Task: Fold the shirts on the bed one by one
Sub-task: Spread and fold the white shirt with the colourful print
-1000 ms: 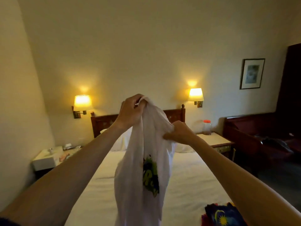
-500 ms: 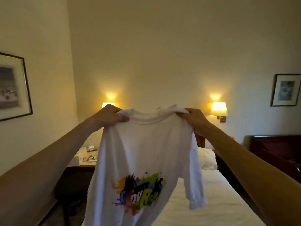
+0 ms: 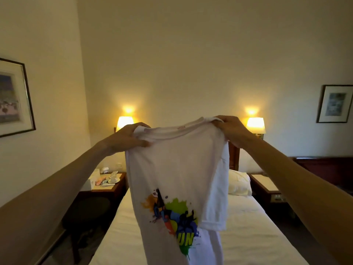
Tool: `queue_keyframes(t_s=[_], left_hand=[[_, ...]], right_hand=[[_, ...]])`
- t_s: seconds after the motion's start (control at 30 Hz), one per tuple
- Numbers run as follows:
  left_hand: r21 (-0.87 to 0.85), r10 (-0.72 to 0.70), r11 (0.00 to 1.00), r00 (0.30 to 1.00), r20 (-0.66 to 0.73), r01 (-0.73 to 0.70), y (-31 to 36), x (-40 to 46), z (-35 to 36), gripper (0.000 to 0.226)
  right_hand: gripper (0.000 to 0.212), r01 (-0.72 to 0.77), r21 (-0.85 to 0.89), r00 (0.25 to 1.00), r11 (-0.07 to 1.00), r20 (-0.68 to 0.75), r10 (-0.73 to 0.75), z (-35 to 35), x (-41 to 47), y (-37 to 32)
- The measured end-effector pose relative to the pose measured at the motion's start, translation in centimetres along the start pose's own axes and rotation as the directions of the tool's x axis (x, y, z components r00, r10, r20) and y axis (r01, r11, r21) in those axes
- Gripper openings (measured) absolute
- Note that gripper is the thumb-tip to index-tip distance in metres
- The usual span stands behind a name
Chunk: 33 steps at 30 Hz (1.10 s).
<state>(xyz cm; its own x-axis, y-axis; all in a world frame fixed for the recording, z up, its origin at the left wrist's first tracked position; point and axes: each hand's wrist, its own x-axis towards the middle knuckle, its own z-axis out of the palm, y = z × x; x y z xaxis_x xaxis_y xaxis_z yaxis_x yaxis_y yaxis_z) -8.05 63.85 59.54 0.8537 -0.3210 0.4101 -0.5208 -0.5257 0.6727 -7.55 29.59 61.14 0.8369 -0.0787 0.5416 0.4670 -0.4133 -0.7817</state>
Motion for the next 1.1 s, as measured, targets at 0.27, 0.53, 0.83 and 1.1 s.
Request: queue_keyframes(t_s=[0.27,0.53,0.83,1.1], left_hand=[[0.092,0.004,0.996,0.976,-0.216,0.017,1.4,0.4,1.8,0.022],[0.05,-0.025,0.998,0.978,-0.206,0.036,1.4,0.5,1.6,0.043],[-0.18,-0.14,0.976,0.986,-0.093,0.121,2.2,0.6,1.5,0.043],[0.172,-0.045,0.98,0.948,-0.314,0.104,2.5,1.1,0.3,0.029]], right_hand=[[0.015,-0.11,0.092,0.989,0.99,-0.085,0.118,-1.8,-0.4,1.2],[0.024,-0.199,0.048,0.973,0.979,-0.106,0.203,-1.9,-0.1,1.8],[0.015,-0.064,-0.042,0.998,0.997,-0.022,0.063,-2.4,0.0,1.4],[0.014,-0.074,-0.135,0.996,0.988,-0.051,0.068,-3.7,0.5,2.6]])
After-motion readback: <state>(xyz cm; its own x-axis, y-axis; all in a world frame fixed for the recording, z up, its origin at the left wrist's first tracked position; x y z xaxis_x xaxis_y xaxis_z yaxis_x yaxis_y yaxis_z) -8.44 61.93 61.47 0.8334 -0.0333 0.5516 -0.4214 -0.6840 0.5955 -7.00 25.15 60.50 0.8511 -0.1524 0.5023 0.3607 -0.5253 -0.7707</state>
